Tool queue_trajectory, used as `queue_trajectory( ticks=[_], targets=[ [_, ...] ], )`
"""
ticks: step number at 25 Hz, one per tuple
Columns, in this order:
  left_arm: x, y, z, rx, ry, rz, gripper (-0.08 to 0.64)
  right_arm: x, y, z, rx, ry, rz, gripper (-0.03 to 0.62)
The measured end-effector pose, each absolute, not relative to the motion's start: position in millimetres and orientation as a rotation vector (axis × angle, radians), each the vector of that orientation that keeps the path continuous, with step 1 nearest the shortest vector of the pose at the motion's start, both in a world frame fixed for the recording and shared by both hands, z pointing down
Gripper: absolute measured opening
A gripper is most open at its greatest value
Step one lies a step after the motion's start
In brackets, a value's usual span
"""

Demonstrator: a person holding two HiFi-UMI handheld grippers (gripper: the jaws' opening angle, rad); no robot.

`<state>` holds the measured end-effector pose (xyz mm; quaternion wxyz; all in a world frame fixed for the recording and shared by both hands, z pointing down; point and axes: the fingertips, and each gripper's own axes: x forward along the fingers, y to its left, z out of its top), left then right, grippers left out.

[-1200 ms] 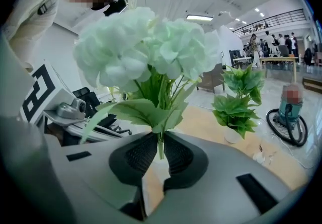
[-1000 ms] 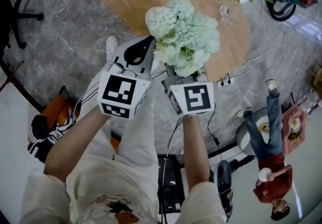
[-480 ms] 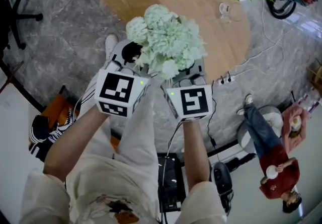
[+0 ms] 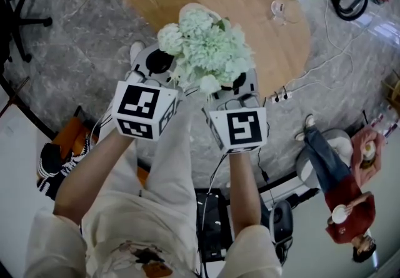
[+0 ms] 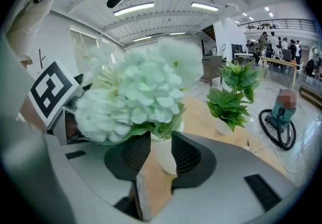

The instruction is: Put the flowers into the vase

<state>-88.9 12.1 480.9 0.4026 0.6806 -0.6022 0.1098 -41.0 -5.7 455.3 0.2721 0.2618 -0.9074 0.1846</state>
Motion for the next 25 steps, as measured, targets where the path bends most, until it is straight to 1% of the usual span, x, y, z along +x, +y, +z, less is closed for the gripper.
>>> queue_trajectory(
  ticks=[15,25],
  targets=[
    [-85,18,468,1.744,-1.524,0.281,0.008,-28,0,444,0.709,-2.441,0.497,0.112],
    [-85,34,450,1.754,-1.544,0.304,0.008,-7,3,438,0.799,-2.421,0.613,0.121]
  ],
)
